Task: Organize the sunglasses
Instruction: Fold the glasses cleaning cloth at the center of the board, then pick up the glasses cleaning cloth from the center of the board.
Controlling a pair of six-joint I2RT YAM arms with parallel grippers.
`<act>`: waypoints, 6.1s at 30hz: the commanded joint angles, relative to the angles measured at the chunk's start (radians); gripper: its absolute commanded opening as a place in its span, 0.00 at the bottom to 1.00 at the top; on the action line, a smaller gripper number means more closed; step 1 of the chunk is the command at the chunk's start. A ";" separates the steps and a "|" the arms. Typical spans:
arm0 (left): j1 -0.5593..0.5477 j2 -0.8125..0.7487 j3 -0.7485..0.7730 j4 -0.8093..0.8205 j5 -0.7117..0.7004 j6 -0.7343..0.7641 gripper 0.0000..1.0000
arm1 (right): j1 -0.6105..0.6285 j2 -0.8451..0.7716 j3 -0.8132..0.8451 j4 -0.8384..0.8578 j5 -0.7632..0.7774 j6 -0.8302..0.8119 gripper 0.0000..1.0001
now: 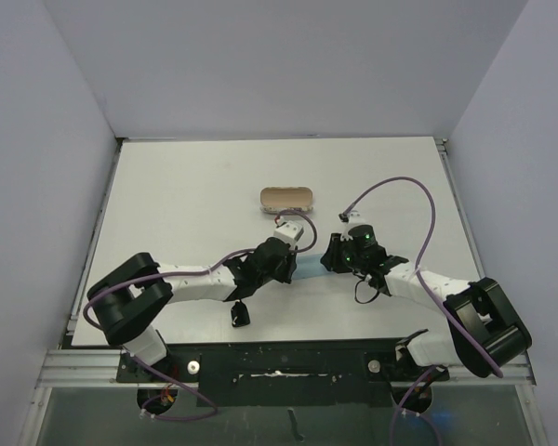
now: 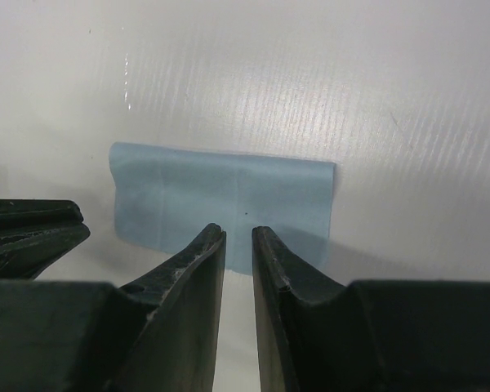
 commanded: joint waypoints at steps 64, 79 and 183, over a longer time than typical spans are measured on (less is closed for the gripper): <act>-0.005 0.090 0.067 -0.138 -0.174 -0.670 0.27 | -0.034 -0.100 -0.036 0.050 0.027 -0.046 0.20; -0.006 0.142 0.111 -0.205 -0.151 -0.712 0.23 | -0.036 -0.129 -0.055 0.070 0.019 -0.040 0.20; -0.006 0.151 0.194 -0.510 -0.190 -0.720 0.25 | 0.032 0.075 0.030 -0.084 0.170 0.002 0.13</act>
